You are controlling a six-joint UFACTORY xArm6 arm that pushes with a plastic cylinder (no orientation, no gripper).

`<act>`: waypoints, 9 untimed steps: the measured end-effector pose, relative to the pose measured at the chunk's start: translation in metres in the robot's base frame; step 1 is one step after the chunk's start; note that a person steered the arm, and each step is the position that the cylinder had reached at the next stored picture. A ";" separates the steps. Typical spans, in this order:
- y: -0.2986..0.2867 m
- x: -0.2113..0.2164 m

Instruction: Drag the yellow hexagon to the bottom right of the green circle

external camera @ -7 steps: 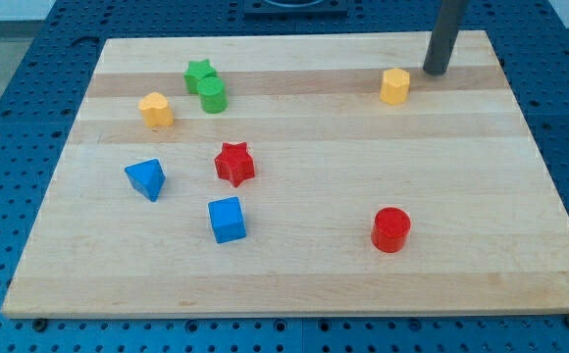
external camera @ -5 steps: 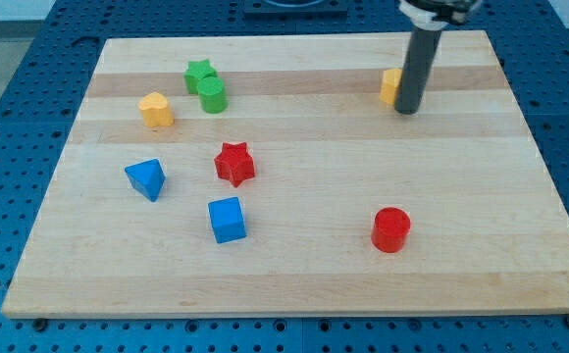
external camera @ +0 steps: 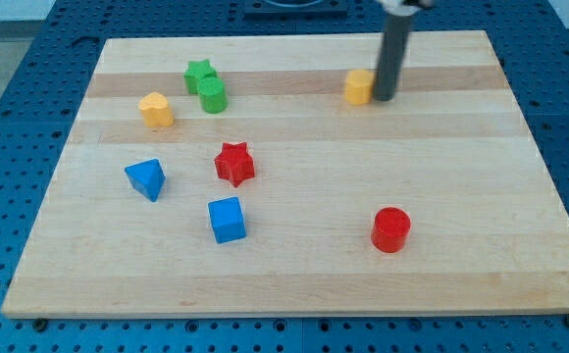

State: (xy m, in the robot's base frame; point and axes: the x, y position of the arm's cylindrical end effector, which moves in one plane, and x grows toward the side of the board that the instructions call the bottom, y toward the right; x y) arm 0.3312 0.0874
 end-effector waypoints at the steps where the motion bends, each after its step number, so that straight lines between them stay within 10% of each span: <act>1: -0.008 -0.005; 3: -0.013 -0.047; 5: -0.088 0.036; 7: -0.054 0.007; 9: -0.062 0.067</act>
